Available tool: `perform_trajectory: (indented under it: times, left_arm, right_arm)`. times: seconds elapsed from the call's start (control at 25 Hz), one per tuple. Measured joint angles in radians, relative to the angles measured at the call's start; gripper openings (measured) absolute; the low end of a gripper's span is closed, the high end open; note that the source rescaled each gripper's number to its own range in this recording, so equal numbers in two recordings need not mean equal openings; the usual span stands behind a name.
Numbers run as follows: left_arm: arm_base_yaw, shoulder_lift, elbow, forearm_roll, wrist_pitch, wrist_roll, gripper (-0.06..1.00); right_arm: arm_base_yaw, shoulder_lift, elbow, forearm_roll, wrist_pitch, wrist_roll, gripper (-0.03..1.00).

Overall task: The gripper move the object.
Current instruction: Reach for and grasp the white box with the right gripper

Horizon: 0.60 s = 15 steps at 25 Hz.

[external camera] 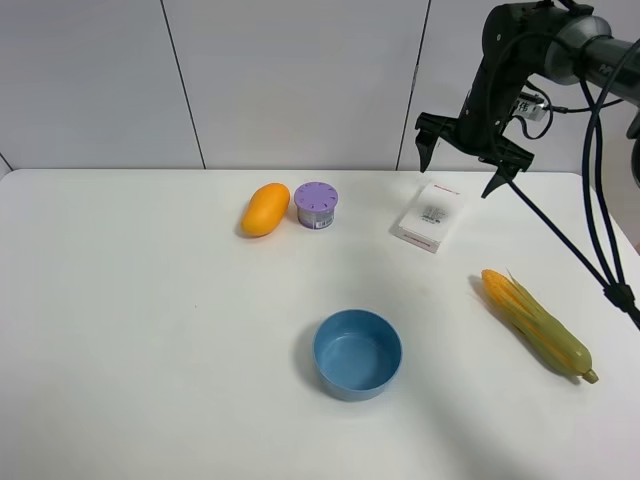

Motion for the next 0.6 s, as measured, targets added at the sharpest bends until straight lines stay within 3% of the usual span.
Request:
perform_trajectory:
  times: [0.6]
  left_arm:
    - [0.0,0.0,0.0,0.0,0.0,0.0,1.0]
  right_arm:
    - [0.0,0.105,0.0,0.03,-0.004,0.012,0.76]
